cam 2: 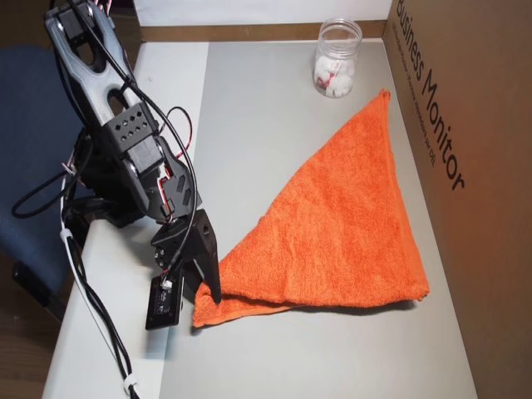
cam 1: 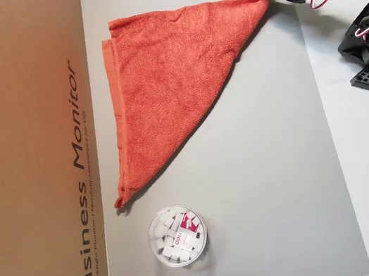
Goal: Fold the blanket.
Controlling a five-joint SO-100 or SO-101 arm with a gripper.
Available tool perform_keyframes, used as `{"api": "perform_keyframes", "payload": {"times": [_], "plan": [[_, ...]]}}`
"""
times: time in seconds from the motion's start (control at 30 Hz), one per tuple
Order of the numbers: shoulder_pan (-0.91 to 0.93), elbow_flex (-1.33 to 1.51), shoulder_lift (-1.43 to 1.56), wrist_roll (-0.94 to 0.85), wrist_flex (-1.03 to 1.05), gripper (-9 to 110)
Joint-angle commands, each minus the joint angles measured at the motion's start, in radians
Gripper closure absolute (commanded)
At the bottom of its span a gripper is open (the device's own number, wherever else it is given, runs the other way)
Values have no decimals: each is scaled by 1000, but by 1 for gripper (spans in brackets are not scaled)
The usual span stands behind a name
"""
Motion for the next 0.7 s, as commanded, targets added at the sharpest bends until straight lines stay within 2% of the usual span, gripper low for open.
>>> {"api": "perform_keyframes", "payload": {"times": [0.0,0.17,0.3,0.47,0.67], "plan": [[18,-6,26,-17,0,102],[51,0,26,-143,9,102],[106,-3,44,-262,117,102],[209,-17,44,-345,209,102],[279,-84,46,-399,218,102]]}}
